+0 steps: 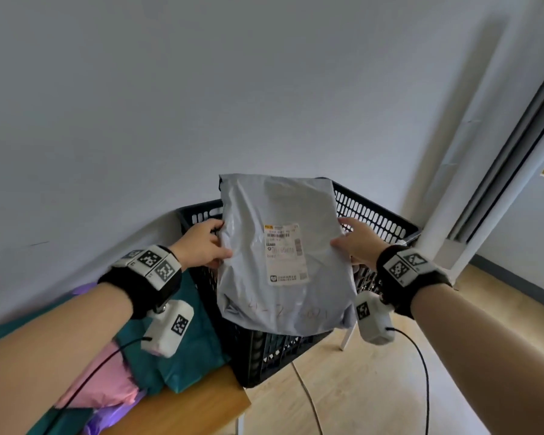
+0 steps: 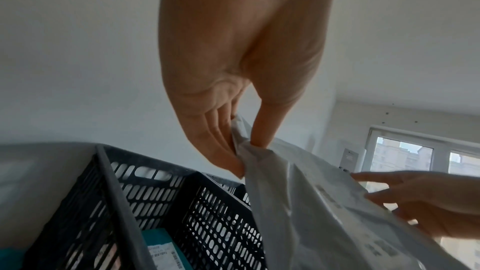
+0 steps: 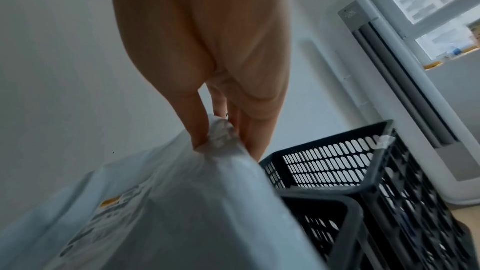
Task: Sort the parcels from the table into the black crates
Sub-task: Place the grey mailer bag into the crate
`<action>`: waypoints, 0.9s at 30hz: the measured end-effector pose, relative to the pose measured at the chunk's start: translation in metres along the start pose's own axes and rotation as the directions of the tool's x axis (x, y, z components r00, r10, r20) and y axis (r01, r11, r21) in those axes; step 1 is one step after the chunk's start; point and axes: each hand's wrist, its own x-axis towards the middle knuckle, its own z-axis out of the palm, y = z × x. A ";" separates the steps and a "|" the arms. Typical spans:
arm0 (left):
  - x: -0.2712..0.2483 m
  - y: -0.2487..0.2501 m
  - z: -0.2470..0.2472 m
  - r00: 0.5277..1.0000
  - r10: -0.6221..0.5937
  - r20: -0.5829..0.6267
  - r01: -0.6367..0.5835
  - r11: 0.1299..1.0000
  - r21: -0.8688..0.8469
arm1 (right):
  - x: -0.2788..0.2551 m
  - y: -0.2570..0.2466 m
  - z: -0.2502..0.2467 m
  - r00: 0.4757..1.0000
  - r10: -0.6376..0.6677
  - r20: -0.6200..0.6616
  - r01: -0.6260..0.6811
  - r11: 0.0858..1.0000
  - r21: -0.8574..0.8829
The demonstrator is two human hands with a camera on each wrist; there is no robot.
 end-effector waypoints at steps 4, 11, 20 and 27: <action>0.023 0.003 0.001 0.996 0.040 -0.079 -0.038 0.999 0.029 | 0.037 -0.015 0.001 0.997 -0.076 -0.014 0.077 0.997 0.026; 0.071 0.006 0.012 0.974 0.061 -0.218 -0.044 0.996 0.080 | 0.103 -0.018 0.008 0.985 -0.167 -0.034 0.168 0.985 0.026; 0.140 0.001 0.041 0.929 -0.178 -0.323 0.243 0.955 0.172 | 0.198 0.006 0.026 0.977 -0.185 0.110 0.187 0.982 -0.010; 0.169 -0.019 0.061 0.837 -0.360 -0.411 0.463 0.867 0.184 | 0.236 0.027 0.054 0.956 -0.155 0.250 0.162 0.987 -0.009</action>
